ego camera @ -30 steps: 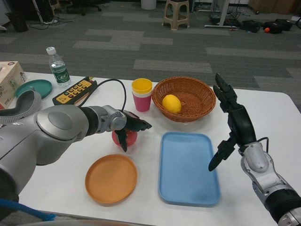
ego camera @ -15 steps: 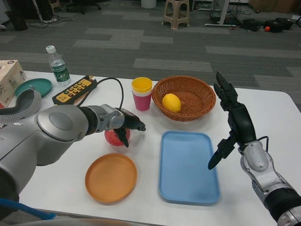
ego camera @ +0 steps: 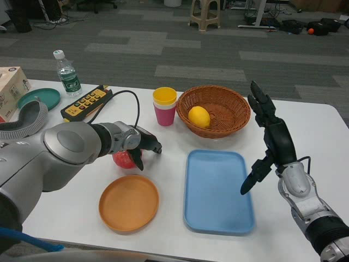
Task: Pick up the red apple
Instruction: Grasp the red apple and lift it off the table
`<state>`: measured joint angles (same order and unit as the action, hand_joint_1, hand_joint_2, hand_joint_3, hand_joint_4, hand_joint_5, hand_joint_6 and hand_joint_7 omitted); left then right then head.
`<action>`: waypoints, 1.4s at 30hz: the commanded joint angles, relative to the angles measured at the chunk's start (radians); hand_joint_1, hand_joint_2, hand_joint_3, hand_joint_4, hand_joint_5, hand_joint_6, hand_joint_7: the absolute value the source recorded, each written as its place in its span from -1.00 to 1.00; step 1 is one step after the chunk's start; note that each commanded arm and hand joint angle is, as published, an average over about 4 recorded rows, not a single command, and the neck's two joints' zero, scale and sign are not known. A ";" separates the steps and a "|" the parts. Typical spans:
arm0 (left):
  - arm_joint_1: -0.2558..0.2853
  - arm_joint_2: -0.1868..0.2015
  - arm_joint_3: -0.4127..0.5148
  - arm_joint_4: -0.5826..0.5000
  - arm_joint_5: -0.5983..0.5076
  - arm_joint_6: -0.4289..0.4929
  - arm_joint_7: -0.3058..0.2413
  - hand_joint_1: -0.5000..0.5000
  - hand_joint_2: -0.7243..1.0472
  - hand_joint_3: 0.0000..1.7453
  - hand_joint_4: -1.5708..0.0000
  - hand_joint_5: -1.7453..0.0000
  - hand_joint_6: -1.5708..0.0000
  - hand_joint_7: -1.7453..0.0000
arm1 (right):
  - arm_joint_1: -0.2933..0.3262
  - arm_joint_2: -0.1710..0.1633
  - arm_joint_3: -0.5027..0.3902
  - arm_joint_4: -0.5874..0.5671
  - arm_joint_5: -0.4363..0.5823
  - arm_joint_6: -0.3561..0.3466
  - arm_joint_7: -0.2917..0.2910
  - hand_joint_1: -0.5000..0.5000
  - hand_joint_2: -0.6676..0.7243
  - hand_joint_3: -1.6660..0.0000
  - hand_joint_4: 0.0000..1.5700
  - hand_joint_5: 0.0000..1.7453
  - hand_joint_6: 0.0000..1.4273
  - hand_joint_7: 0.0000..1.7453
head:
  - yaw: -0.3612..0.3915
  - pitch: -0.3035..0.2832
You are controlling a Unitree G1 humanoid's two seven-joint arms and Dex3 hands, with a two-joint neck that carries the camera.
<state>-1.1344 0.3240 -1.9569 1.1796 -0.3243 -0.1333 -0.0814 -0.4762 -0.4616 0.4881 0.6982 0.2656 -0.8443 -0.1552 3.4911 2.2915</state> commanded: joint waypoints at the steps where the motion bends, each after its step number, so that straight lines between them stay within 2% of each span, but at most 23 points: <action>1: 0.022 0.003 -0.002 0.011 -0.001 0.009 -0.017 -1.00 1.00 -0.90 0.90 0.29 0.87 0.92 | 0.014 0.000 -0.003 -0.013 0.008 -0.014 -0.012 -0.92 0.82 1.00 -1.00 -1.00 -1.00 -1.00 | 0.000 0.000; 3: 0.022 0.003 0.003 0.011 -0.002 0.009 -0.028 -1.00 1.00 -0.90 1.00 0.24 0.96 0.92 | 0.017 -0.001 -0.003 -0.015 0.009 -0.015 -0.012 -0.92 0.82 1.00 -1.00 -1.00 -1.00 -1.00 | 0.006 -0.001; 12: 0.022 0.013 0.078 0.009 -0.002 0.009 -0.085 -0.97 0.95 -0.90 1.00 0.21 1.00 0.98 | 0.018 -0.005 -0.006 -0.018 0.012 -0.015 -0.012 -0.92 0.82 1.00 -1.00 -1.00 -1.00 -1.00 | 0.000 -0.004; 15: 0.015 0.017 0.089 0.004 0.001 0.009 -0.098 -0.96 0.60 -0.90 1.00 0.18 1.00 0.96 | 0.019 -0.007 -0.009 -0.019 0.014 -0.015 -0.012 -0.92 0.82 1.00 -1.00 -1.00 -1.00 -1.00 | 0.000 -0.004; 18: 0.010 0.020 0.095 0.000 0.001 0.008 -0.111 -0.96 -0.10 -0.98 1.00 0.18 1.00 1.00 | 0.020 -0.009 -0.011 -0.019 0.014 -0.015 -0.012 -0.92 0.82 1.00 -1.00 -1.00 -1.00 -1.00 | 0.004 -0.006; 19: 0.007 0.021 0.099 -0.003 0.001 0.008 -0.117 -0.96 -0.27 -0.98 1.00 0.15 1.00 1.00 | 0.020 -0.012 -0.012 -0.020 0.016 -0.016 -0.012 -0.92 0.82 1.00 -1.00 -1.00 -1.00 -1.00 | 0.005 -0.006; 24: -0.006 0.030 0.115 -0.027 0.008 0.008 -0.147 -0.96 -0.67 -0.95 1.00 0.03 1.00 1.00 | 0.021 -0.018 -0.014 -0.020 0.021 -0.016 -0.014 -0.92 0.82 1.00 -1.00 -1.00 -1.00 -1.00 | 0.005 -0.006; 25: -0.008 0.033 0.124 -0.033 0.016 0.008 -0.152 -0.97 -0.70 -0.95 1.00 0.03 1.00 1.00 | 0.022 -0.019 -0.014 -0.020 0.022 -0.016 -0.014 -0.92 0.82 1.00 -1.00 -1.00 -1.00 -1.00 | 0.009 -0.008; 27: -0.014 0.045 0.146 -0.054 0.065 0.011 -0.164 -0.99 -0.62 -0.90 1.00 -0.03 1.00 1.00 | 0.023 -0.020 -0.014 -0.020 0.022 -0.016 -0.014 -0.92 0.82 1.00 -1.00 -1.00 -1.00 -1.00 | 0.014 -0.011; 30: -0.021 0.067 0.159 -0.085 0.139 0.023 -0.171 -1.00 -0.37 -0.95 1.00 -0.15 1.00 1.00 | 0.024 -0.020 -0.016 -0.020 0.023 -0.017 -0.015 -0.92 0.82 1.00 -1.00 -1.00 -1.00 -1.00 | 0.016 -0.012; 36: -0.022 0.098 0.130 -0.117 0.145 0.034 -0.174 -1.00 -0.22 -0.98 1.00 -0.18 1.00 1.00 | 0.025 -0.018 -0.017 -0.020 0.023 -0.018 -0.015 -0.92 0.82 1.00 -1.00 -1.00 -1.00 -1.00 | 0.019 -0.017; 42: -0.039 0.140 0.080 -0.138 0.147 0.060 -0.179 -1.00 0.05 -1.00 1.00 -0.29 1.00 1.00 | 0.023 -0.015 -0.013 -0.013 0.023 -0.018 -0.015 -0.92 0.82 1.00 -1.00 -1.00 -1.00 -1.00 | 0.031 -0.021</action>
<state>-1.1515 0.4459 -1.8634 1.0456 -0.1846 -0.0827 -0.2525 -0.4610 -0.4744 0.4835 0.6857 0.2805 -0.8461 -0.1637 3.5199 2.2712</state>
